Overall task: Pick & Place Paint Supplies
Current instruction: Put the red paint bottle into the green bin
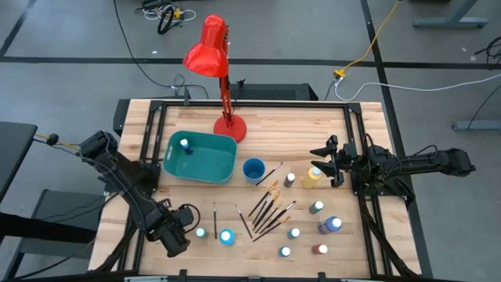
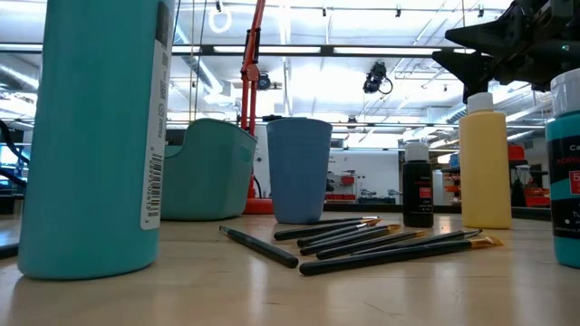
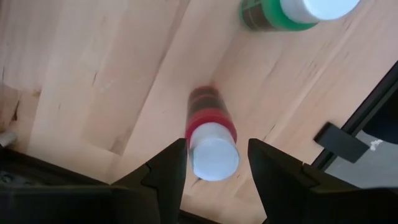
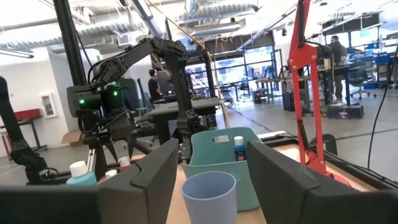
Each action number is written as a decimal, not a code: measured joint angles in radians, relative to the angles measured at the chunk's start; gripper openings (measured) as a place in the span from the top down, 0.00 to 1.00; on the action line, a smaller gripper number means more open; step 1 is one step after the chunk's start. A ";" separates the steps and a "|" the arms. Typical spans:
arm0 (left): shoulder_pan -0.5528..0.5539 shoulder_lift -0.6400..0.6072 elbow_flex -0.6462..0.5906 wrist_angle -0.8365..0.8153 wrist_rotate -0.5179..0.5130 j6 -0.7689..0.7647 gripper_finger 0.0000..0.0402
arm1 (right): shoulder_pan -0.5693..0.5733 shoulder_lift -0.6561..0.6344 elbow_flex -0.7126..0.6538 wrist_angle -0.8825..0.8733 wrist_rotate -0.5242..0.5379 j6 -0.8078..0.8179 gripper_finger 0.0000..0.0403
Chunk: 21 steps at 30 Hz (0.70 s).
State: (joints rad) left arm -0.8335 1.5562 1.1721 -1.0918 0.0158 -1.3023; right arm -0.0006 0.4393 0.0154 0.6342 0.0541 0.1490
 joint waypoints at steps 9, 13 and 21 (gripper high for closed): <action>-0.024 0.000 -0.053 0.071 -0.005 -0.054 0.54 | 0.000 0.000 0.000 -0.005 -0.001 0.000 0.49; -0.029 -0.002 -0.105 0.098 0.029 -0.075 0.54 | 0.000 0.000 0.000 -0.006 -0.001 0.000 0.49; -0.029 -0.001 -0.115 0.098 0.005 -0.033 0.54 | 0.000 0.000 0.000 -0.007 -0.001 0.000 0.49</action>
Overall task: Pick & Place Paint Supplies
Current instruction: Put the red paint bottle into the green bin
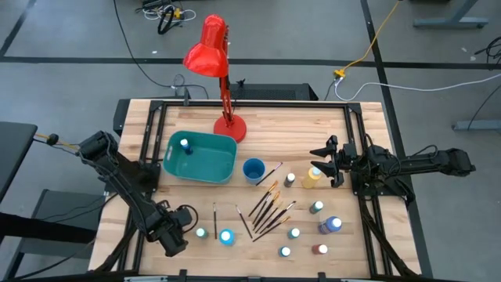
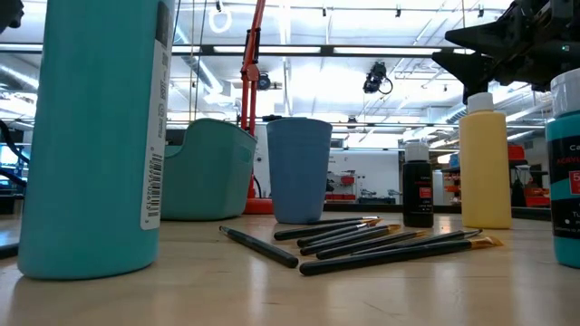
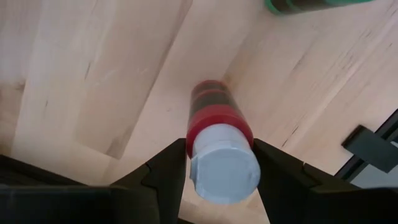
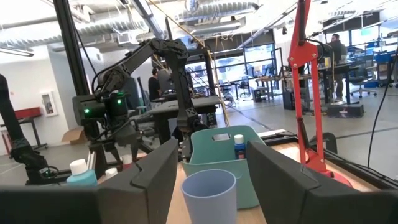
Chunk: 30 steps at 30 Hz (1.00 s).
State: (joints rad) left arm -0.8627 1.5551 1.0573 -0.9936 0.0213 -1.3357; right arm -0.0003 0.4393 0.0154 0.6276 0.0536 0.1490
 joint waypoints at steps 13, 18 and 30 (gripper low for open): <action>0.000 0.000 0.000 0.018 -0.025 0.060 0.56 | 0.000 0.000 0.000 0.000 0.002 0.000 0.49; 0.000 0.000 0.000 0.018 -0.030 0.076 0.62 | 0.000 0.000 0.000 0.000 0.002 0.000 0.49; 0.009 0.002 0.075 -0.038 -0.142 0.122 0.62 | 0.000 0.000 0.000 0.000 0.002 0.000 0.49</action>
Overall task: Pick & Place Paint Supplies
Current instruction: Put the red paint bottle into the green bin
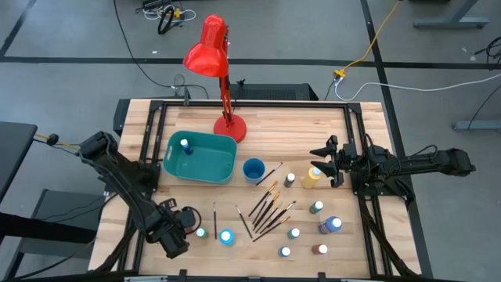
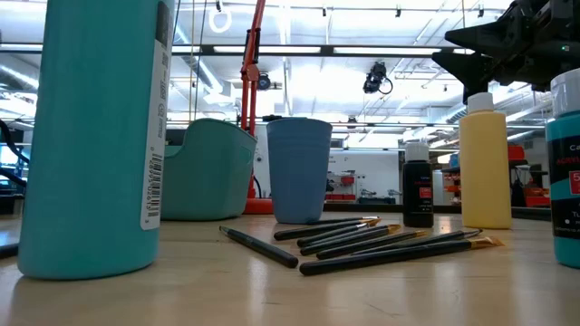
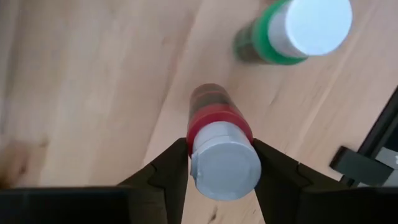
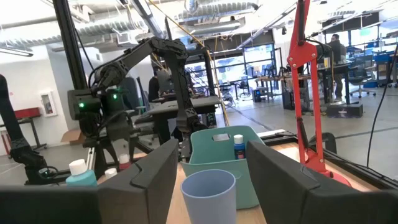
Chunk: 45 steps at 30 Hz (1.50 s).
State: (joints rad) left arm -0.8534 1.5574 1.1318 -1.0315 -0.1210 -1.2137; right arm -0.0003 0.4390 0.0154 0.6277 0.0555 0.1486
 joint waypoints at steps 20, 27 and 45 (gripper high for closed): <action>0.311 -0.030 0.293 -0.483 -0.172 0.387 0.58 | 0.000 0.000 0.000 0.012 0.000 0.000 0.49; 0.521 -0.104 0.288 -0.495 -0.209 0.614 0.61 | 0.000 0.000 0.000 0.007 0.000 0.000 0.49; 0.881 -0.355 -0.057 -0.298 -0.121 0.873 0.58 | 0.000 0.000 0.000 0.008 0.000 0.000 0.49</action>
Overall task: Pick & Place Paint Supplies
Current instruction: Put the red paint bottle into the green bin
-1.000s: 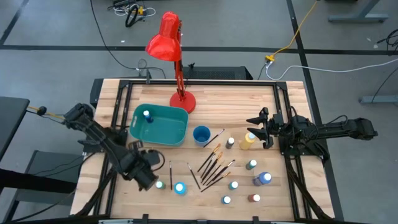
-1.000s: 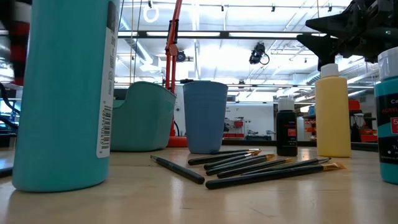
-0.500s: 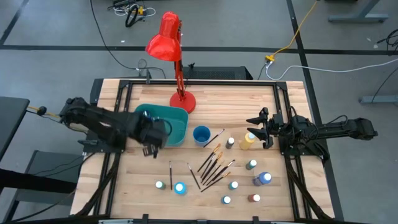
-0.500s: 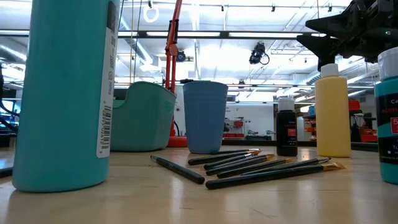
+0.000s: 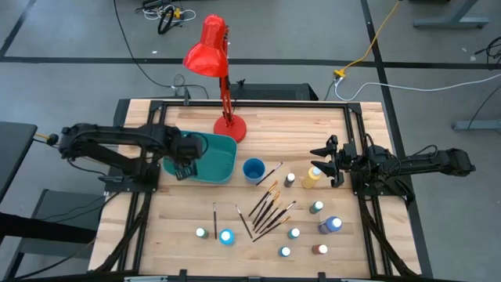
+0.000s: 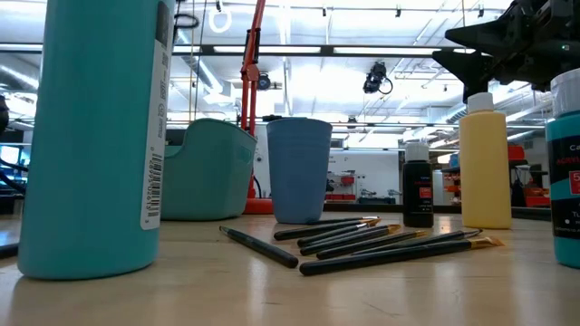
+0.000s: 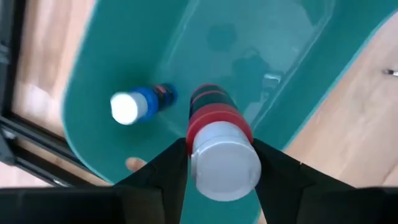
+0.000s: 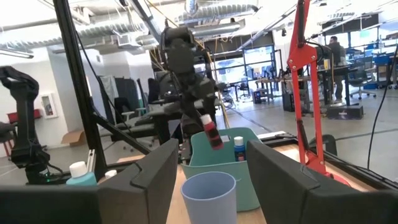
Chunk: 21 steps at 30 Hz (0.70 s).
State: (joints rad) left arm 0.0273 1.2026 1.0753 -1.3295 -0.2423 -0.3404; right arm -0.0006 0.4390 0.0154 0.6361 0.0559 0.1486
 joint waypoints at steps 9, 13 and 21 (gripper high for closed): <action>0.114 -0.079 -0.157 0.085 0.064 0.053 0.61 | 0.000 0.000 0.000 -0.001 0.033 0.000 0.49; 0.153 -0.079 -0.212 0.130 0.083 0.100 0.58 | 0.000 0.000 0.000 -0.002 0.069 0.000 0.49; 0.215 -0.079 -0.273 0.185 0.106 0.152 0.60 | 0.000 0.000 0.000 -0.002 0.068 0.000 0.49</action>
State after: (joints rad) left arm 0.2423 1.1240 0.8026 -1.1441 -0.1364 -0.1889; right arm -0.0006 0.4390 0.0154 0.6342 0.1238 0.1490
